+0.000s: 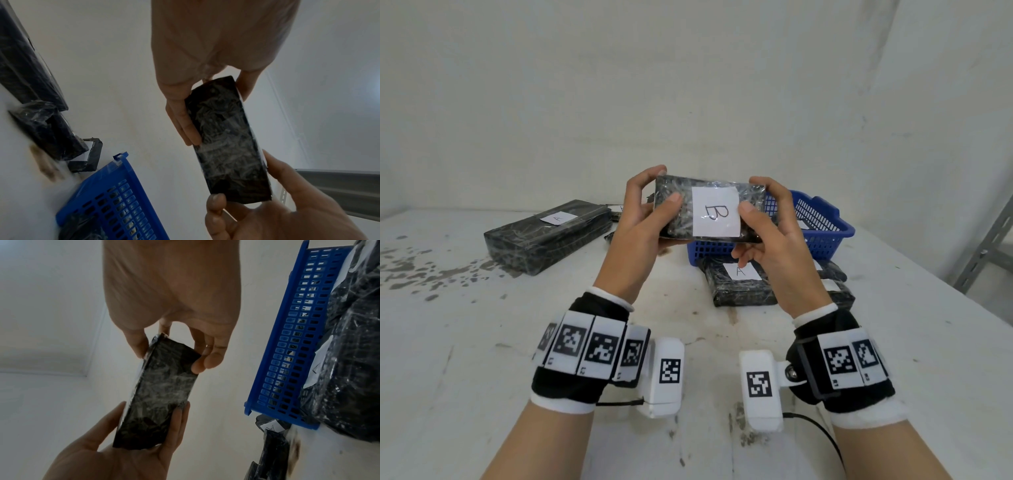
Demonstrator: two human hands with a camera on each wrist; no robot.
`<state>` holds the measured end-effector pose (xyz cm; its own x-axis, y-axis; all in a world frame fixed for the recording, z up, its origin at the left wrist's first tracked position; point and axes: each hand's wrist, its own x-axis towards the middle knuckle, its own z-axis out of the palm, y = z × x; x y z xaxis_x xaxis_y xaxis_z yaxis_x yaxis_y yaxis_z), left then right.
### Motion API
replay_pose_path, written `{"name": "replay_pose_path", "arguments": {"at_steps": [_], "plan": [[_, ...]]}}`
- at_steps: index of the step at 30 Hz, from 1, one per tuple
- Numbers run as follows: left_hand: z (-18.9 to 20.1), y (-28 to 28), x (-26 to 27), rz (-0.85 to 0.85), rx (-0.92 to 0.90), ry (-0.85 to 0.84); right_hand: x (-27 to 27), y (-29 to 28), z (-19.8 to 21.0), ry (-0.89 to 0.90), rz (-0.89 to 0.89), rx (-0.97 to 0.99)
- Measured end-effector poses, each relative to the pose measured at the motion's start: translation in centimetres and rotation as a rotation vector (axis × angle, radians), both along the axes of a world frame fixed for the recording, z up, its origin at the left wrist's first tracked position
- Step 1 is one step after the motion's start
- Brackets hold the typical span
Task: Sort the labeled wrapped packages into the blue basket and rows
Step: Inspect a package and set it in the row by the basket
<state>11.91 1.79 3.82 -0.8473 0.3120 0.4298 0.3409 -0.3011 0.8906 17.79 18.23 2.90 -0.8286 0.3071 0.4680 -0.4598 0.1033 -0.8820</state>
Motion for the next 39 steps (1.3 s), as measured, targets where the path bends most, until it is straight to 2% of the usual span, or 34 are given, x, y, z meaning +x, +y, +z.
{"name": "replay_pose_path", "arguments": {"at_steps": [13, 20, 26, 30, 39], "plan": [[-0.3, 0.41, 0.32, 0.047, -0.064, 0.092, -0.07, -0.36, 0.05, -0.011, -0.081, -0.016], [-0.5, 0.5, 0.21, 0.096, -0.1, 0.13, 0.26, -0.76, 0.12, 0.049, -0.063, 0.011], [-0.53, 0.62, 0.0, 0.17, -0.171, 0.14, -0.3, -0.62, -0.32, 0.079, -0.083, 0.053], [-0.19, 0.16, 0.14, 0.174, -0.112, 0.163, -0.34, -0.7, -0.48, 0.05, -0.131, 0.153], [-0.17, 0.03, 0.29, 0.1, -0.079, 0.143, -0.24, -0.41, -0.32, 0.044, -0.042, 0.013]]}}
